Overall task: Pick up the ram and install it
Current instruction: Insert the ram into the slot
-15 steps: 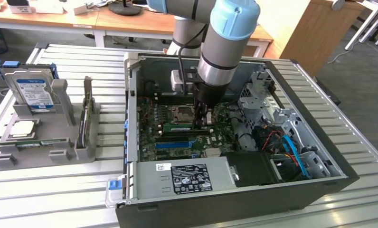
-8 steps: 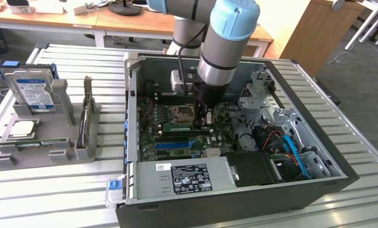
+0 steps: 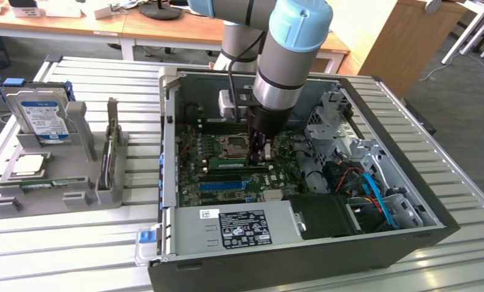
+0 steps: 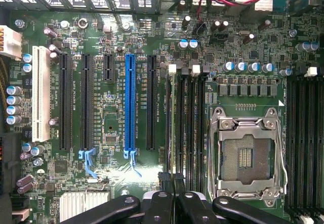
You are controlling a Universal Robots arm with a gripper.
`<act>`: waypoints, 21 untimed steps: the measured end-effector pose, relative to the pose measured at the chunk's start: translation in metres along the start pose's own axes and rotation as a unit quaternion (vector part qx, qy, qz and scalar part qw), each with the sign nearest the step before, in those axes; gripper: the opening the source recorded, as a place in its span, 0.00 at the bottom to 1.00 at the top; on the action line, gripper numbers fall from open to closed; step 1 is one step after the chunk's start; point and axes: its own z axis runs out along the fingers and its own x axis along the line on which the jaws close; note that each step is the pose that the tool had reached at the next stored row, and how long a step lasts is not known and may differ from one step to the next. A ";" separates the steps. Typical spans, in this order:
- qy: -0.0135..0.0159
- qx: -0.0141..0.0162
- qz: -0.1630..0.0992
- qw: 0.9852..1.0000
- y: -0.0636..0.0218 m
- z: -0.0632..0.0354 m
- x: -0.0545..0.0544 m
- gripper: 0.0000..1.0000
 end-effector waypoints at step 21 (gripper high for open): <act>0.000 -0.001 -0.003 1.000 -0.0001 0.0011 0.000 0.12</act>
